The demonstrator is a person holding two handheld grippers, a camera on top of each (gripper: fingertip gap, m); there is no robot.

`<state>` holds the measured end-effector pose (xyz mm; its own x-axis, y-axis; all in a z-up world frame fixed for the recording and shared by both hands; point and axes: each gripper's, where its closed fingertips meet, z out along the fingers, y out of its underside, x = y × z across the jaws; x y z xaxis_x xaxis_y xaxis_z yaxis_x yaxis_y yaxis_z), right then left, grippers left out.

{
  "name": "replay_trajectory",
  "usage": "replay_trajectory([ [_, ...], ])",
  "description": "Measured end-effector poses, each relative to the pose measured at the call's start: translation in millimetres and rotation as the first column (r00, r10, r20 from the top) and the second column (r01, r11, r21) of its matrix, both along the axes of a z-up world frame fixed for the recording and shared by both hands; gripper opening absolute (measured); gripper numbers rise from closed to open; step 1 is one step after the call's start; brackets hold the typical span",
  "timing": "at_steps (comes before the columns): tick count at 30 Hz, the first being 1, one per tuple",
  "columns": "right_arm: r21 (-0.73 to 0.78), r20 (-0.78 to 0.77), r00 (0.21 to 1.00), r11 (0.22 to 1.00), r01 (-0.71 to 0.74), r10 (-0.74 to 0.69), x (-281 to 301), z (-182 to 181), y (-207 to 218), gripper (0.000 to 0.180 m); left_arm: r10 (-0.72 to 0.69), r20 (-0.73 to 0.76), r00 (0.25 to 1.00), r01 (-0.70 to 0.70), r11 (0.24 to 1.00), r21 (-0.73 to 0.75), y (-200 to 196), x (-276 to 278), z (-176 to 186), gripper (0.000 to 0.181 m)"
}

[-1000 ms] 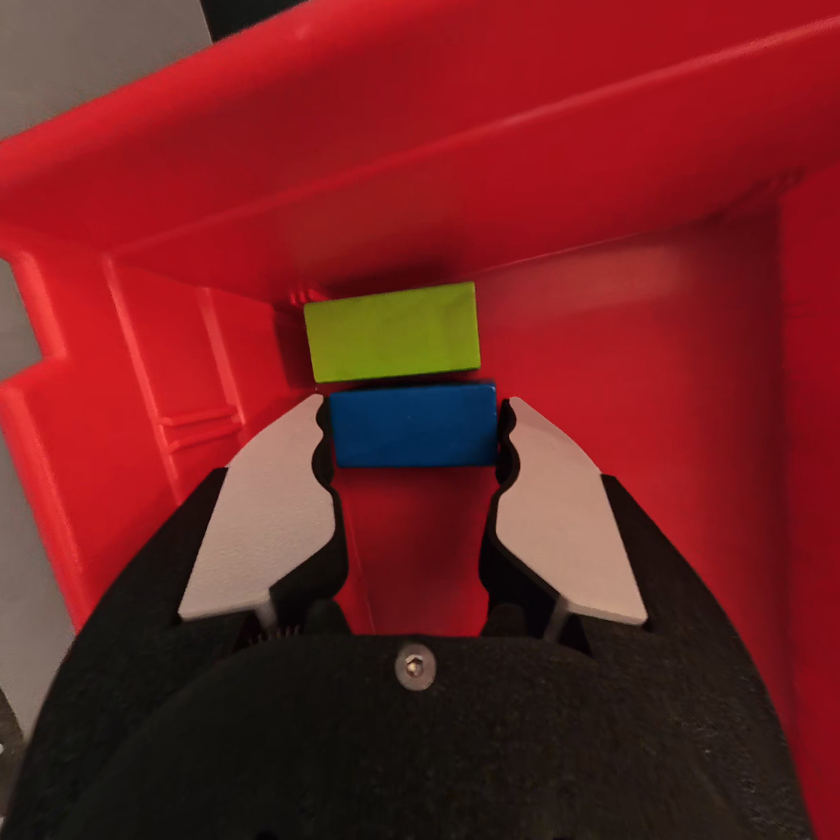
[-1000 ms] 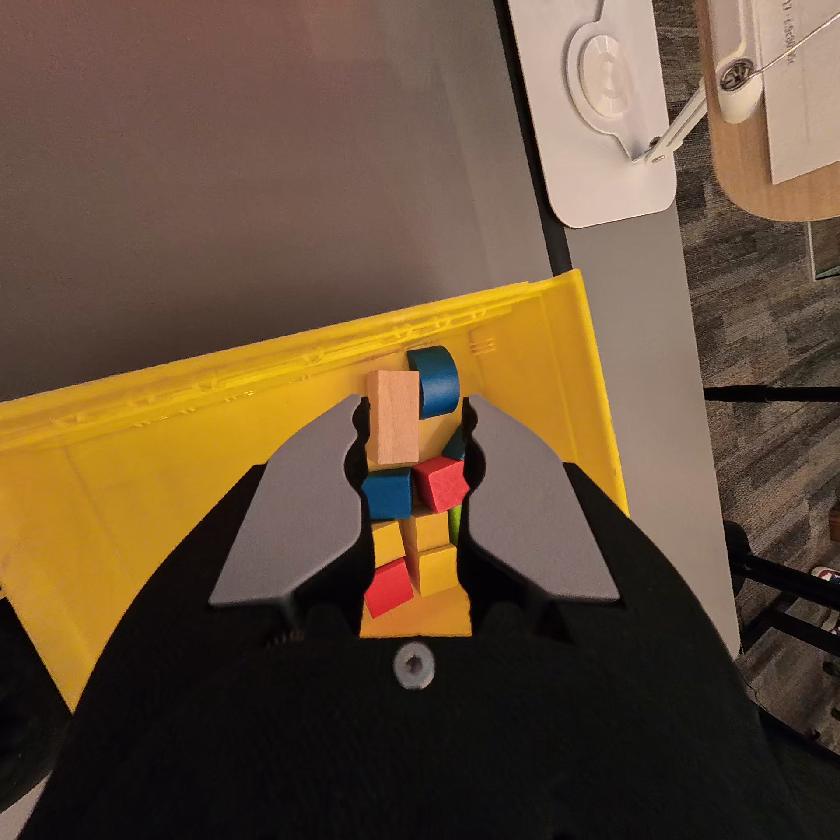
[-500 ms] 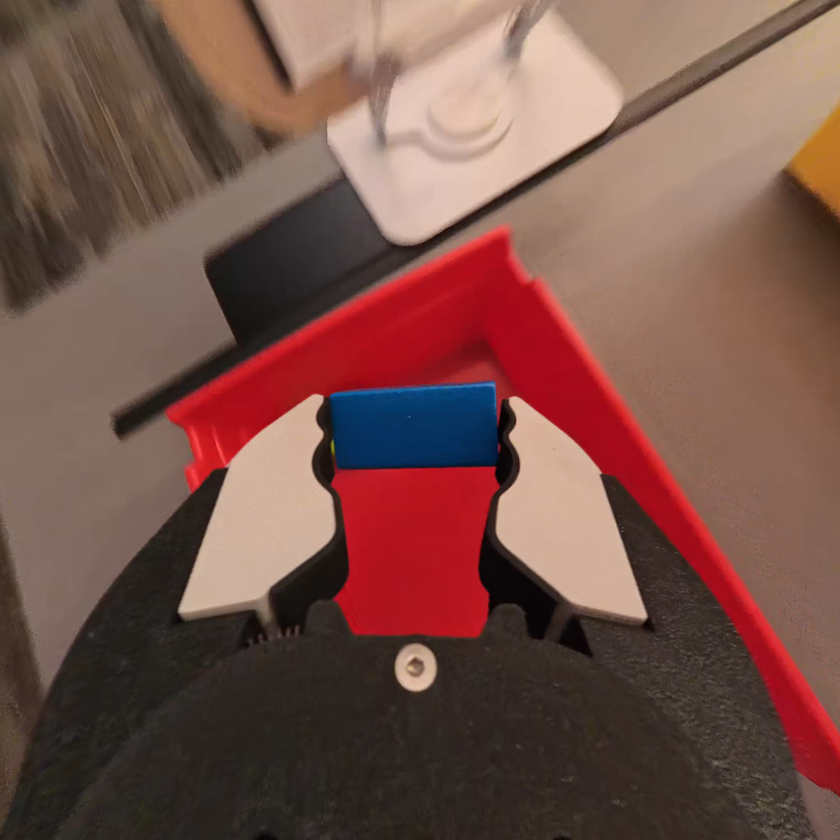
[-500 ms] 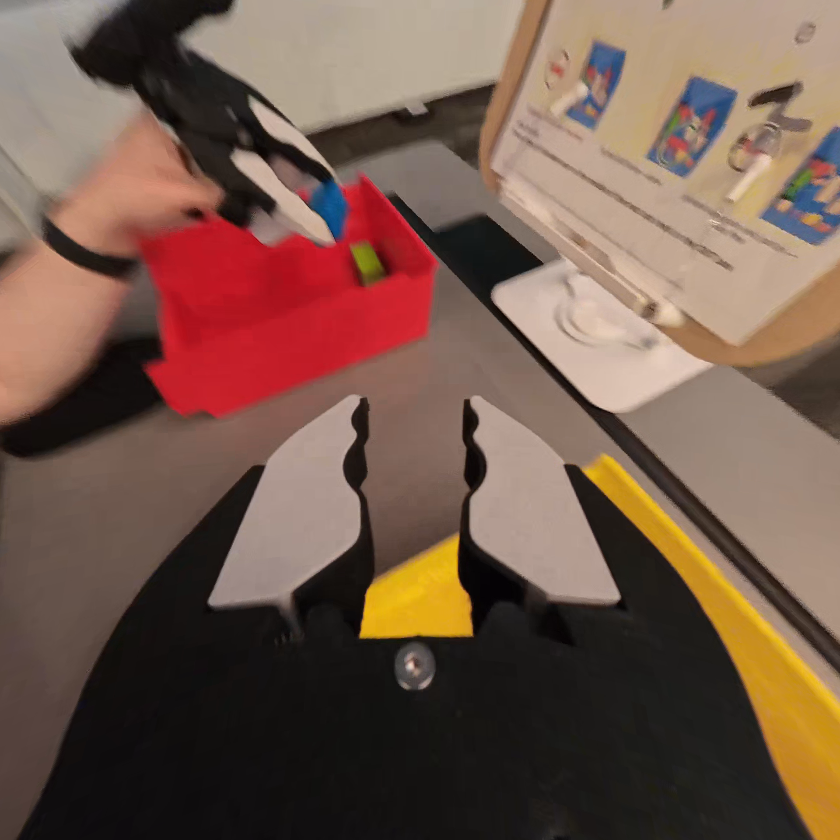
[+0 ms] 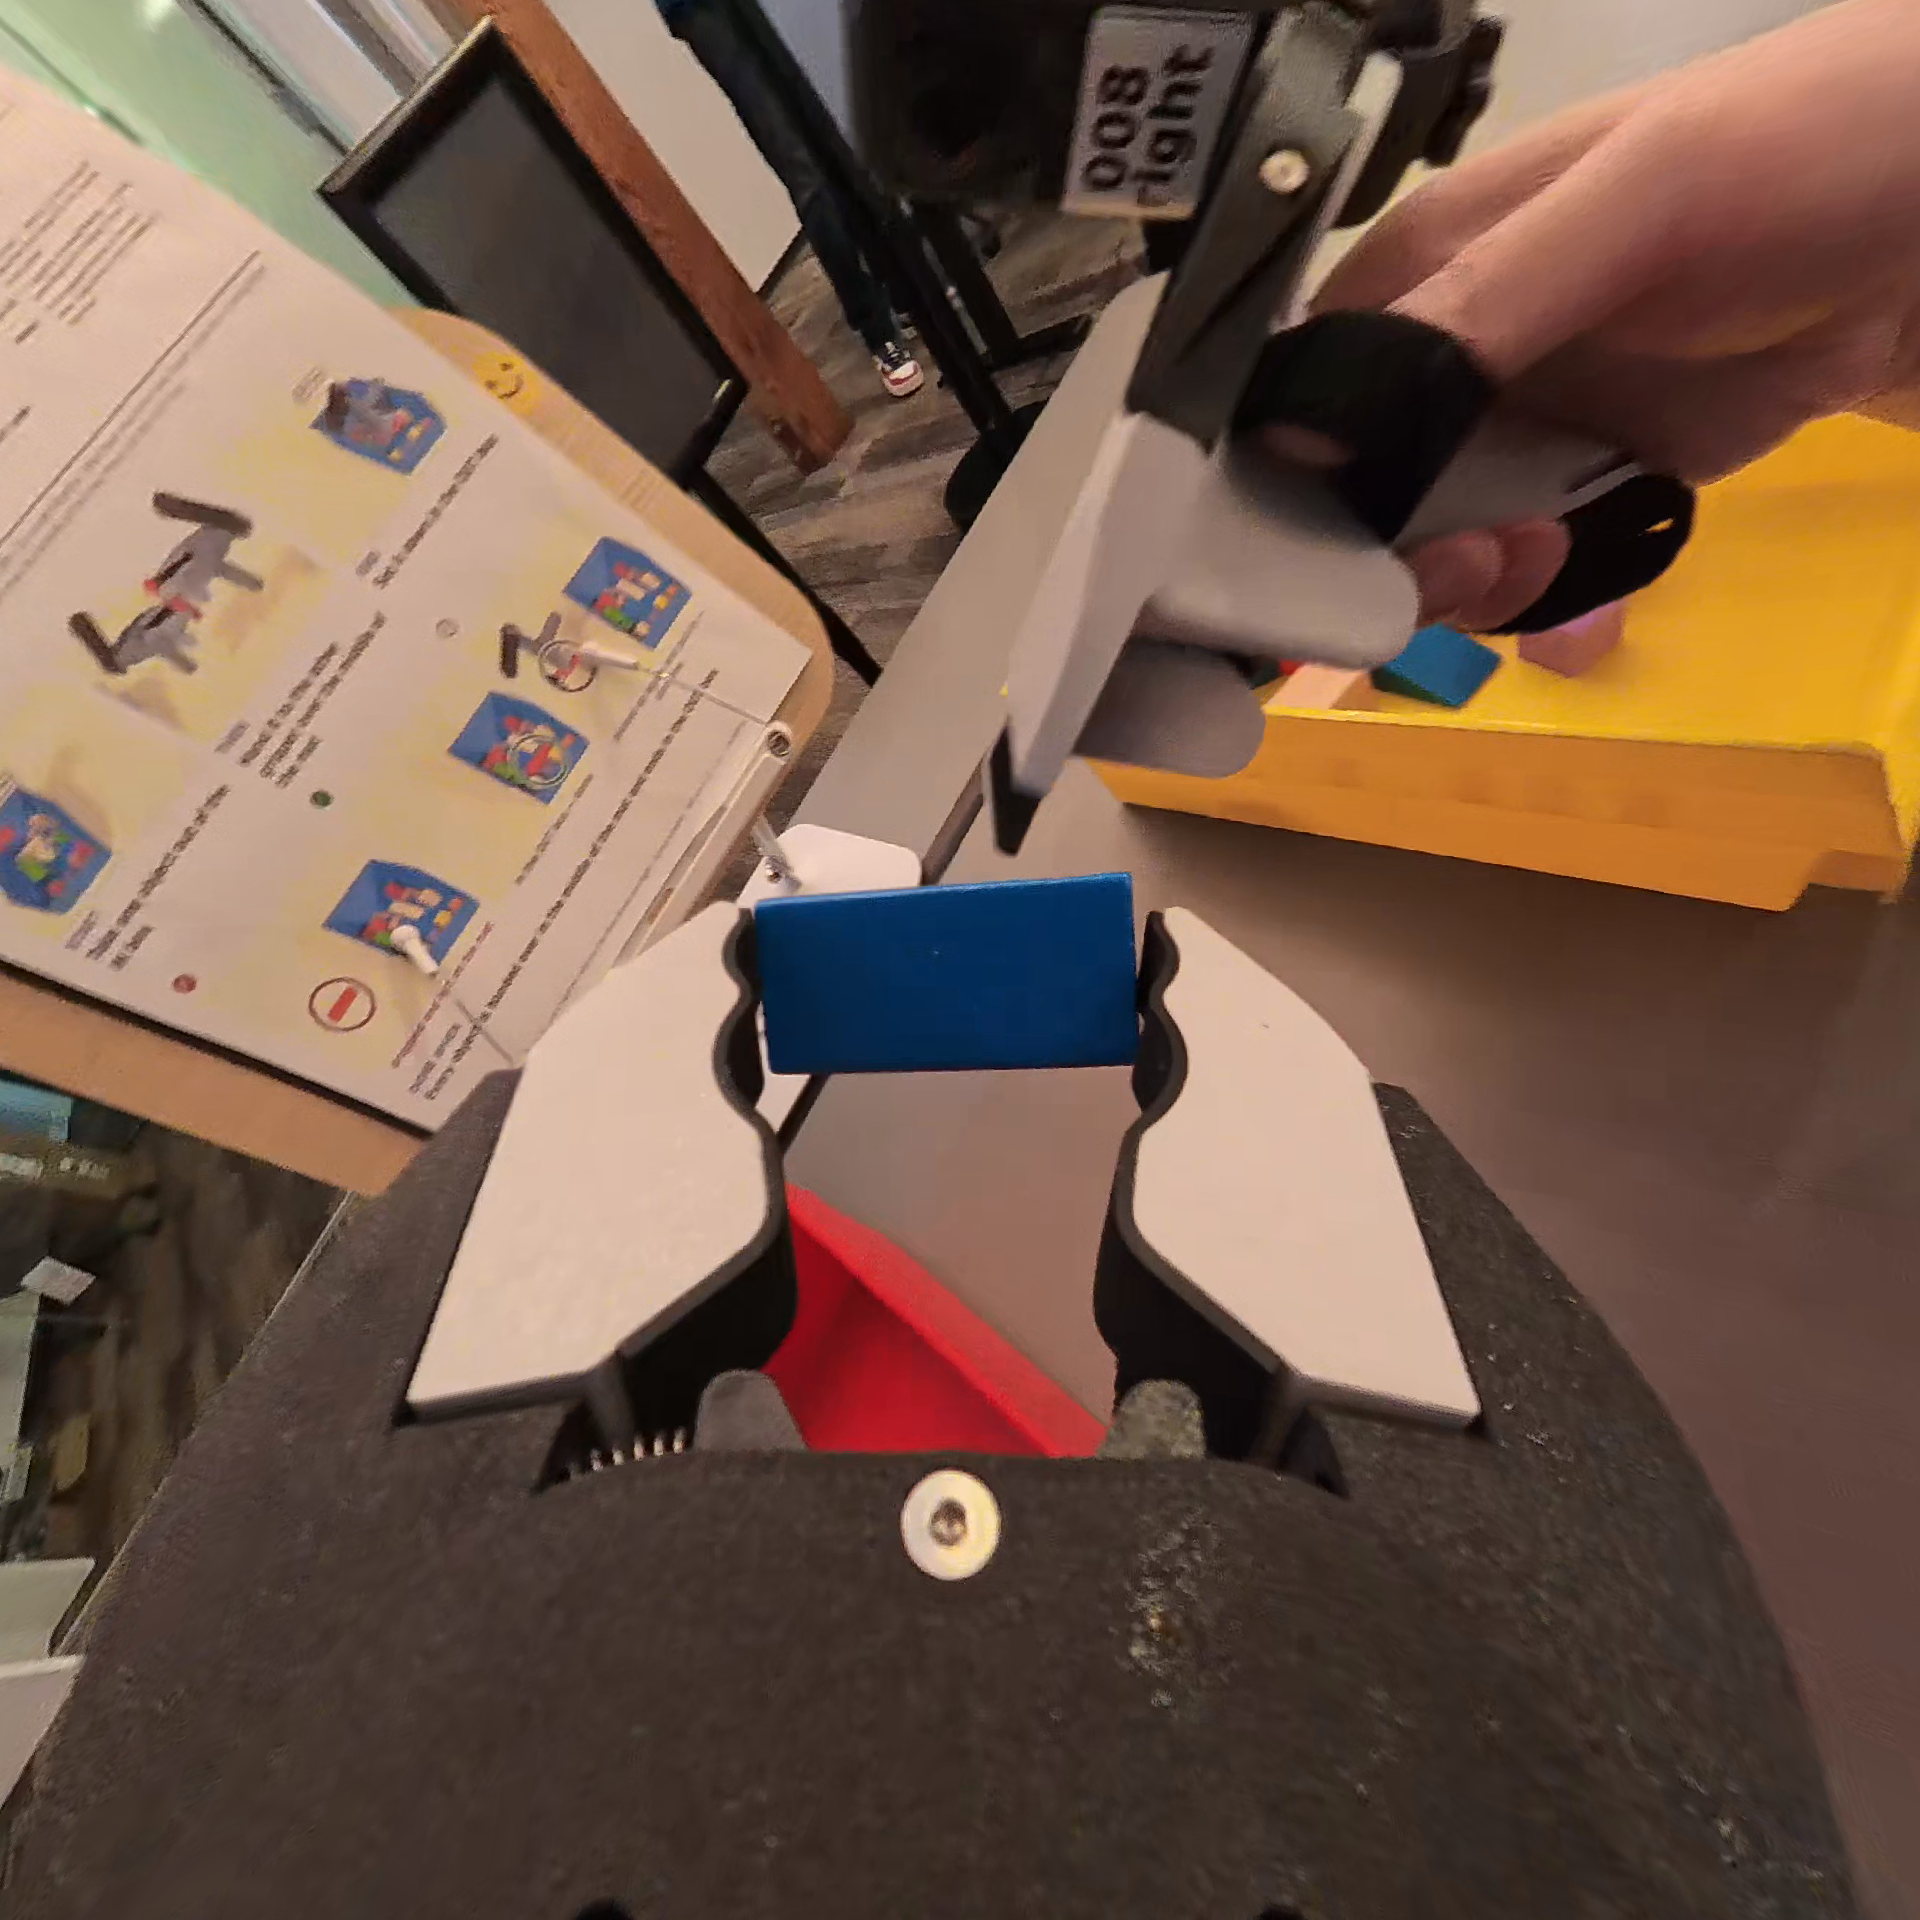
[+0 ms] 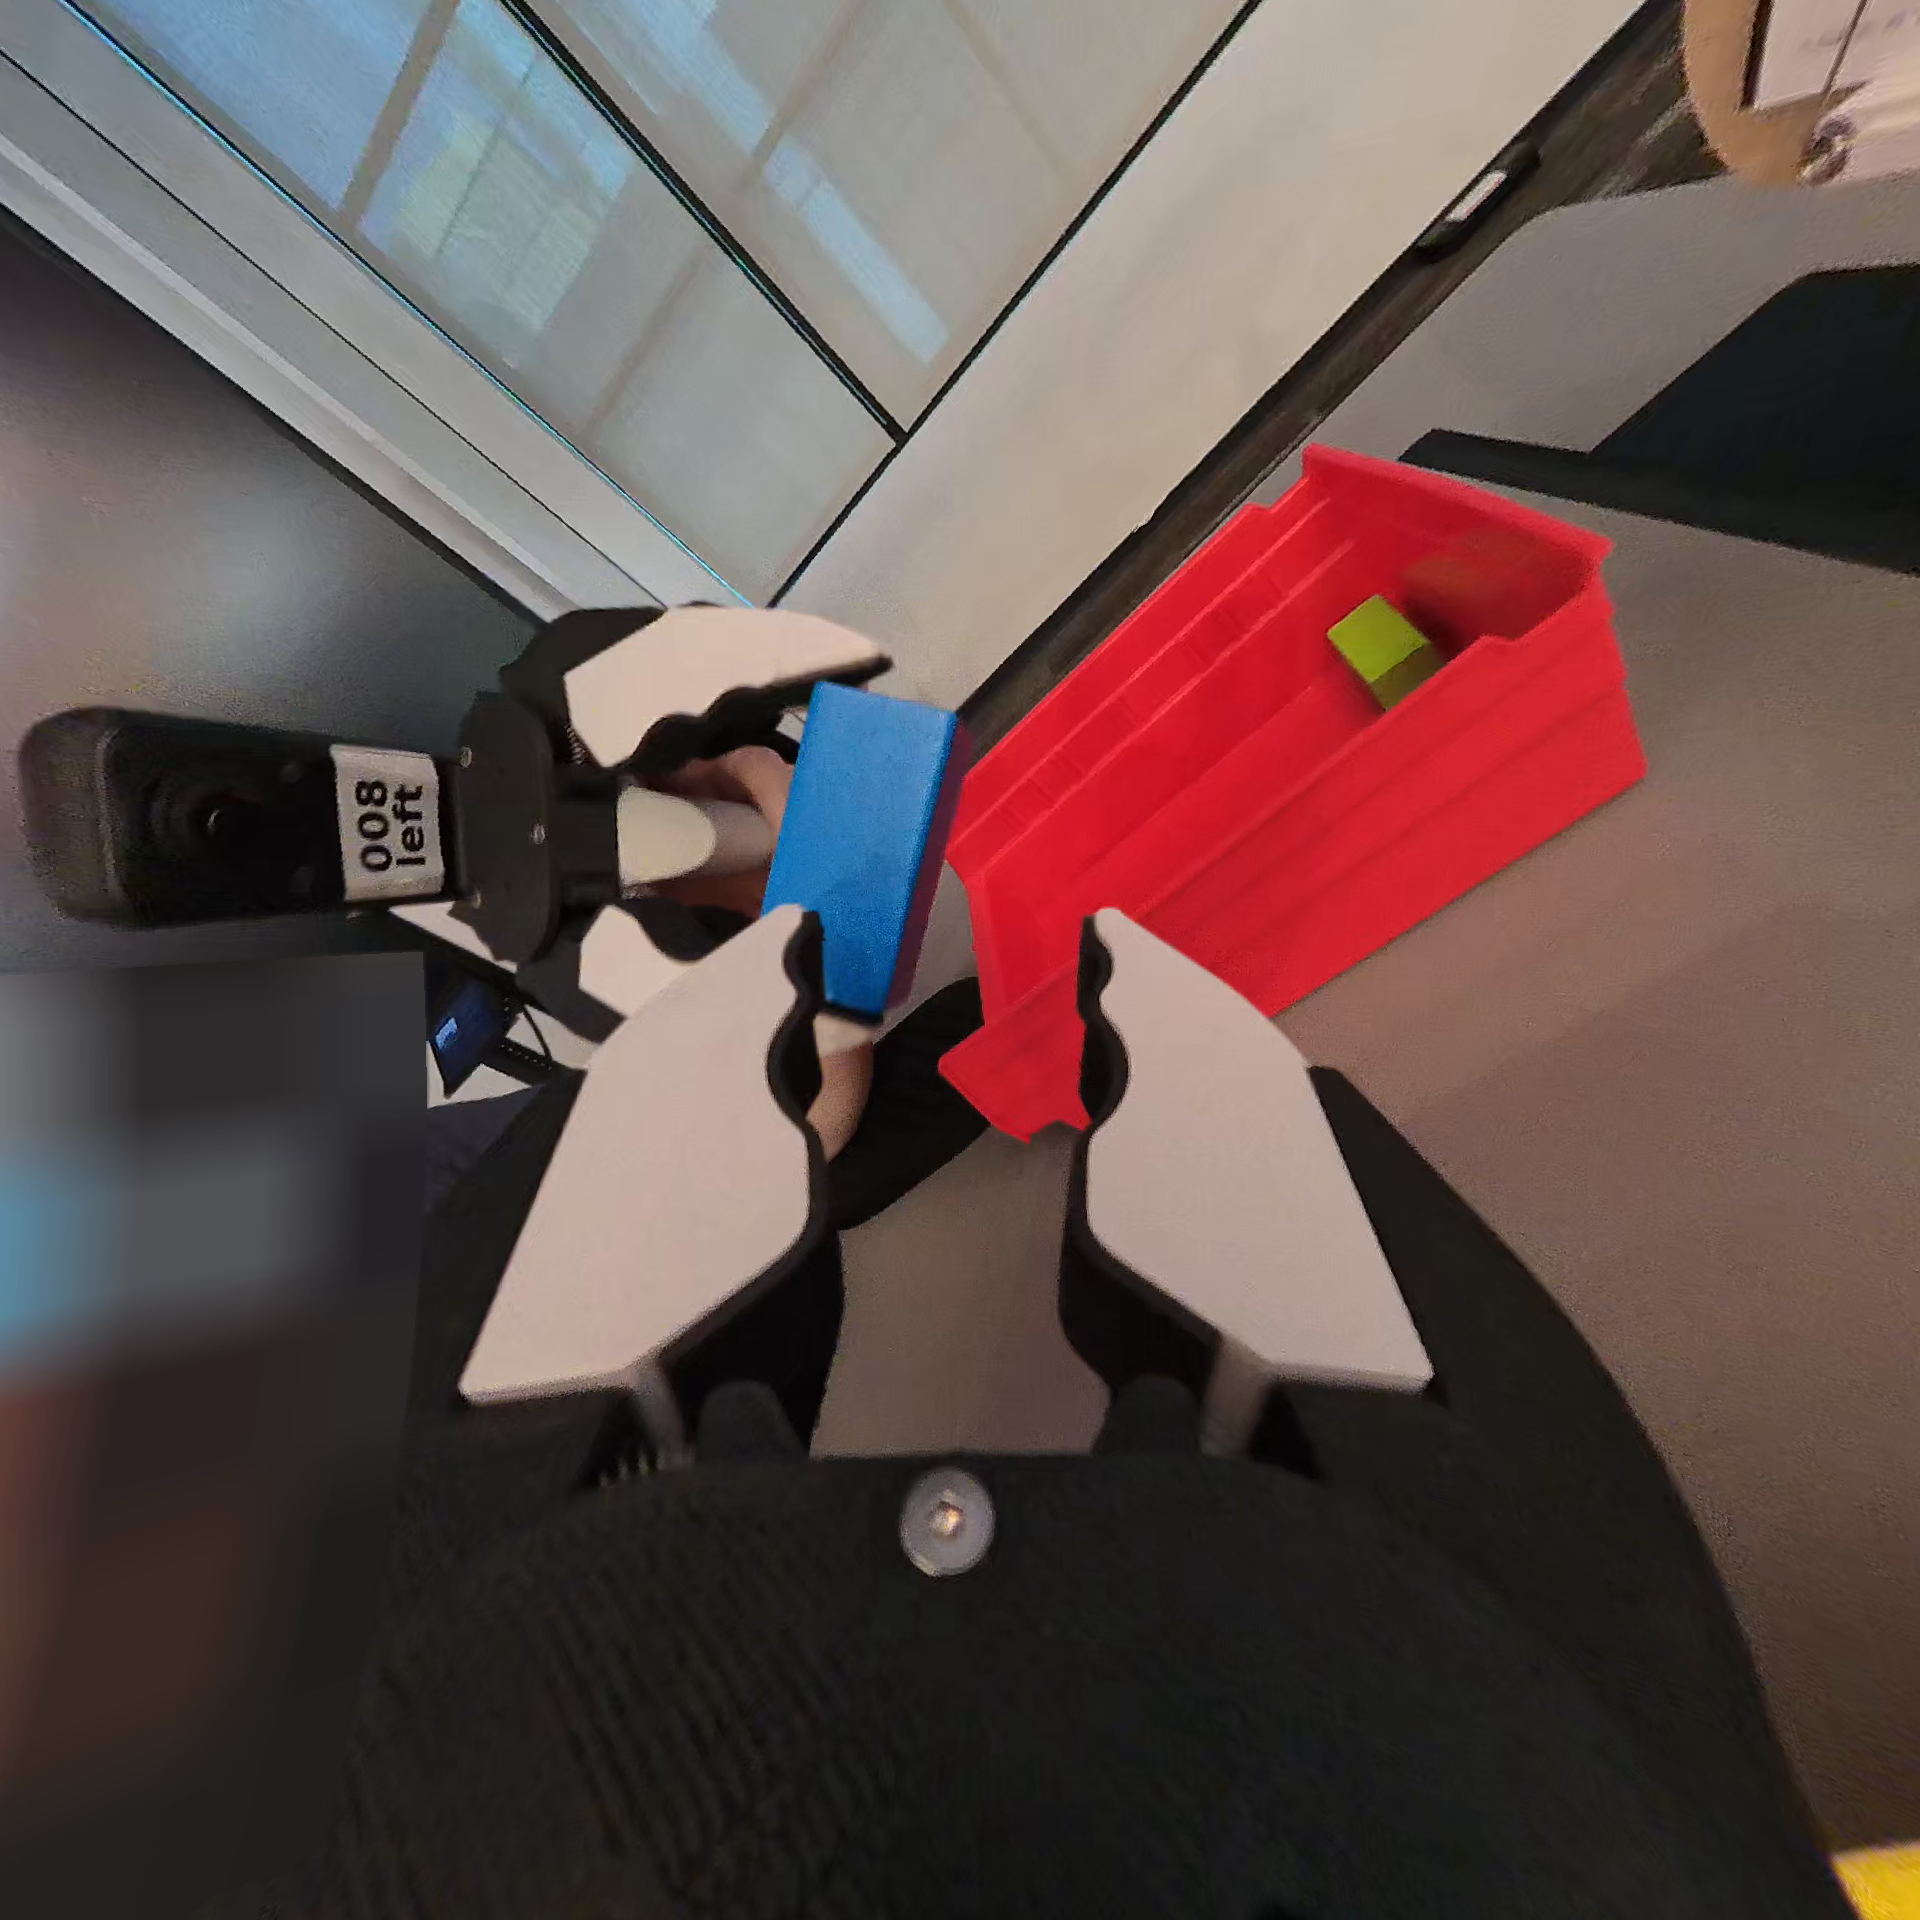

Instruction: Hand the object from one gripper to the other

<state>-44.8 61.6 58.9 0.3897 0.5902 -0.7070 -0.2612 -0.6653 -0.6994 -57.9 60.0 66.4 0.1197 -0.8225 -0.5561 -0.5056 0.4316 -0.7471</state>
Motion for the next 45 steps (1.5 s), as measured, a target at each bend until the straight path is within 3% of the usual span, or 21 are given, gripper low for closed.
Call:
replay_trajectory([
  [9, -0.042, 0.052, 0.998, 0.998, -0.042, 0.044, -20.0, -5.9, -9.5, 0.043, 0.022, -0.115, 0.993, -0.013, 0.996, 0.085, -4.3, 8.6, -23.3, 0.070],
  [18, -0.052, 0.162, 0.986, 0.998, -0.031, 0.039, -23.6, -18.3, -9.8, 0.035, 0.035, -0.129, 0.991, -0.019, 0.993, 0.120, -5.2, 8.9, -24.9, 0.070],
  [23, -0.052, 0.191, 0.980, 0.998, -0.037, 0.046, -20.0, -20.4, -11.2, 0.034, 0.040, -0.096, 0.995, -0.019, 0.978, 0.210, -7.1, 10.9, -23.1, 0.073],
  [28, -0.032, 0.328, 0.944, 0.999, -0.013, 0.023, 22.5, -23.1, -18.9, 0.034, -0.042, -0.122, 0.992, 0.049, 0.997, 0.056, -22.2, 6.0, -26.0, 0.089],
  [31, 0.003, 0.510, 0.860, 1.000, 0.021, -0.020, 81.1, -37.4, -31.8, 0.034, -0.093, -0.099, 0.991, 0.089, 0.995, -0.037, -28.5, -0.6, -18.7, 0.090],
  [35, 0.014, 0.736, 0.677, 1.000, 0.011, -0.017, 149.5, -83.9, -52.1, 0.034, -0.107, -0.097, 0.990, 0.099, 0.991, -0.085, -25.9, -12.1, -12.2, 0.088],
  [39, -0.089, 0.782, 0.616, 0.995, -0.035, 0.091, 165.2, -129.3, -56.8, 0.034, -0.073, -0.086, 0.994, 0.063, 0.992, -0.107, -12.6, -22.4, -7.2, 0.087],
  [45, -0.155, 0.877, 0.439, 0.980, -0.127, 0.196, 165.7, -173.4, -54.9, 0.034, -0.006, -0.057, 0.998, -0.003, 0.989, -0.149, 12.6, -40.7, 0.8, 0.085],
])
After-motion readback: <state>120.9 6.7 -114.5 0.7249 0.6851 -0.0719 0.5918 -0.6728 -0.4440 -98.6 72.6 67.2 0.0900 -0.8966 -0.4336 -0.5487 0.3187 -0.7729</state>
